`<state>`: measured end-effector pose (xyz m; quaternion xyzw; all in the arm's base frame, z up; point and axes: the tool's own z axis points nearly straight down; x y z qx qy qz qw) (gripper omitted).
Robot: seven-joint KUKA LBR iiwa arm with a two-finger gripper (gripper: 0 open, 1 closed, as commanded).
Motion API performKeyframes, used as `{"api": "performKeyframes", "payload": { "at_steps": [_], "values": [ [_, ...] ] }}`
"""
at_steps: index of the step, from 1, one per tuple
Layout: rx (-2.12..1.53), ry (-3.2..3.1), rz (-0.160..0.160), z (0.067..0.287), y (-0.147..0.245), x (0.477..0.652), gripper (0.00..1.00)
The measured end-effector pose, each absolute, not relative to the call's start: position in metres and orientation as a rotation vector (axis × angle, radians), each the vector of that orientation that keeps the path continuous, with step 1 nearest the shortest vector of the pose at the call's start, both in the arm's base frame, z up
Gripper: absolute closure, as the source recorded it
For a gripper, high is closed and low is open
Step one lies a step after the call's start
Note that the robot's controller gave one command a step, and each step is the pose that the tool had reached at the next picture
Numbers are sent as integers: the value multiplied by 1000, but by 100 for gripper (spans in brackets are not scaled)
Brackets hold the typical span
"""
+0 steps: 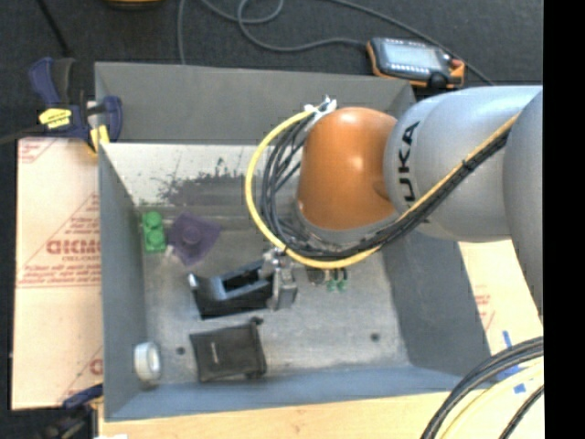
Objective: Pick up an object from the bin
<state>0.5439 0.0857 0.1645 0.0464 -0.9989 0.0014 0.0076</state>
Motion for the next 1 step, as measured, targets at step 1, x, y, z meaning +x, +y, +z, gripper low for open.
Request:
{"api": "performKeyframes", "payload": {
  "at_steps": [1],
  "values": [
    [152,-3130,2,180,90,544,100]
  ]
}}
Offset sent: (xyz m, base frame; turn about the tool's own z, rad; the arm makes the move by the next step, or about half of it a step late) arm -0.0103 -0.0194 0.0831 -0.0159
